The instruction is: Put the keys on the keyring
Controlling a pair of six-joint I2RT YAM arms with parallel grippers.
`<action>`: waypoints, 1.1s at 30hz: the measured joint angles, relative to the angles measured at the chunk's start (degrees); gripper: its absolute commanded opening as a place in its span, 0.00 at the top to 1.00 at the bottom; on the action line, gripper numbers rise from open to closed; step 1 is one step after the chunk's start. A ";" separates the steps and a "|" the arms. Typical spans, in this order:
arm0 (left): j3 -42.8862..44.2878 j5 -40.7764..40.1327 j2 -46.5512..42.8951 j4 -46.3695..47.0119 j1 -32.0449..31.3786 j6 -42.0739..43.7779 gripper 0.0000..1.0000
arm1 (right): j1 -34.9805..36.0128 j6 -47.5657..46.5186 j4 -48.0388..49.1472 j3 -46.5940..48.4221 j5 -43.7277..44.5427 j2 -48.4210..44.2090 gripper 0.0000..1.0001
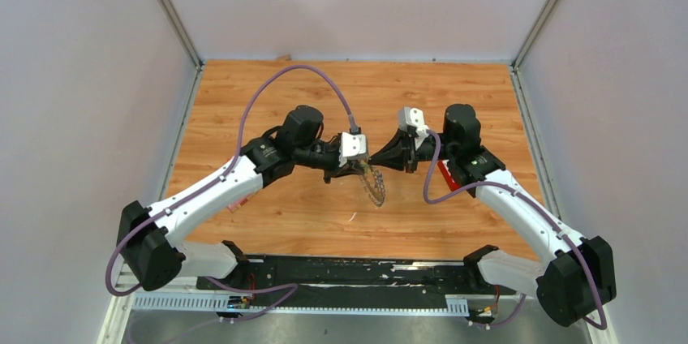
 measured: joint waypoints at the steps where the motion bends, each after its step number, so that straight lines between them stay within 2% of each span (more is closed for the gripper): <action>1: 0.33 -0.59 0.00 -0.52 0.00 0.24 1.00 | 0.00 -0.04 0.00 0.00 0.02 0.00 1.00; 10: 1.64 -4.04 -0.90 -3.96 0.00 2.38 1.00 | 0.00 -0.22 -0.02 0.00 0.17 0.00 1.00; 26: 6.47 -4.02 -1.31 -7.56 0.00 6.16 1.00 | 0.00 0.07 0.00 0.00 0.81 0.31 1.00; 33: 7.89 -6.54 -1.16 -10.54 0.00 7.96 1.00 | 0.04 0.07 0.09 0.04 1.38 0.31 1.00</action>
